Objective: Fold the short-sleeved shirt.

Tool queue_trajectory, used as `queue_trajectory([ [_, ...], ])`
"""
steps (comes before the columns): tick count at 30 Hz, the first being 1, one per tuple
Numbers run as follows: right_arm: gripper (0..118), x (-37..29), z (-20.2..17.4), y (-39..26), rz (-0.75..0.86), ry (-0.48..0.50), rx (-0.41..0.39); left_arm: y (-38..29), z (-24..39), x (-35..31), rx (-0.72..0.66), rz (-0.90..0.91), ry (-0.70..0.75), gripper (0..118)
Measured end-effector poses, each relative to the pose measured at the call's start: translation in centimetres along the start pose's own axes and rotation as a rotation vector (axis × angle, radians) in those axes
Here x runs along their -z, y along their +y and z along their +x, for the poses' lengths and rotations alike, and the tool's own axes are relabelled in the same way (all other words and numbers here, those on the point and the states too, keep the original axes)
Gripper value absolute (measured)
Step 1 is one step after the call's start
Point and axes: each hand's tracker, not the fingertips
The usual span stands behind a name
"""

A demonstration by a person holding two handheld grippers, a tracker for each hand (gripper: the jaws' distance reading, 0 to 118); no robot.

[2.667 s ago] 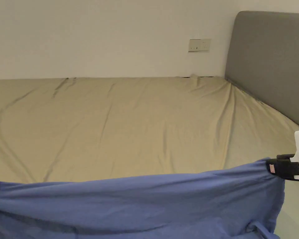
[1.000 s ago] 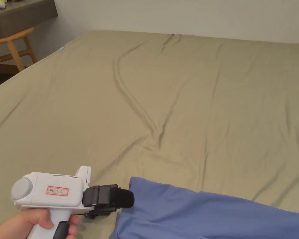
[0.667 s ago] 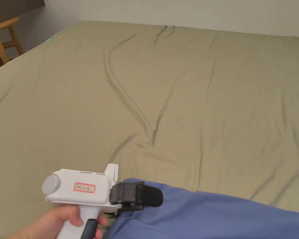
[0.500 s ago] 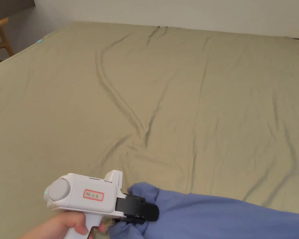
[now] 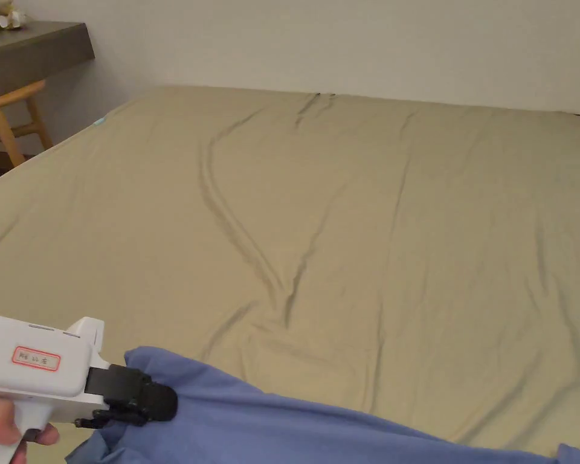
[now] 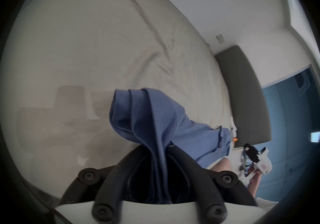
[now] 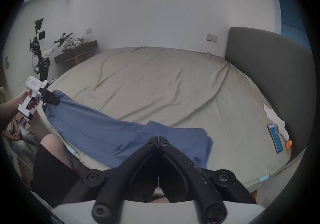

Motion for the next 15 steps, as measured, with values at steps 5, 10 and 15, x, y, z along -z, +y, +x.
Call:
queue_trajectory([
  [5, 1, 0.3, -0.8, 0.2, 0.030, 0.077, -0.019, 0.8, 0.9, -1.4, -0.026, -0.055, 0.226, 7],
  [10, 1, 0.0, -0.3, -0.3, 0.047, 0.127, -0.028, 0.9, 8.8, -1.1, 0.086, -0.059, 0.283, 7],
  [15, 1, -0.5, 0.2, -0.5, 0.068, 0.178, -0.028, -0.3, 16.8, 2.6, 0.174, -0.108, 0.330, 7],
])
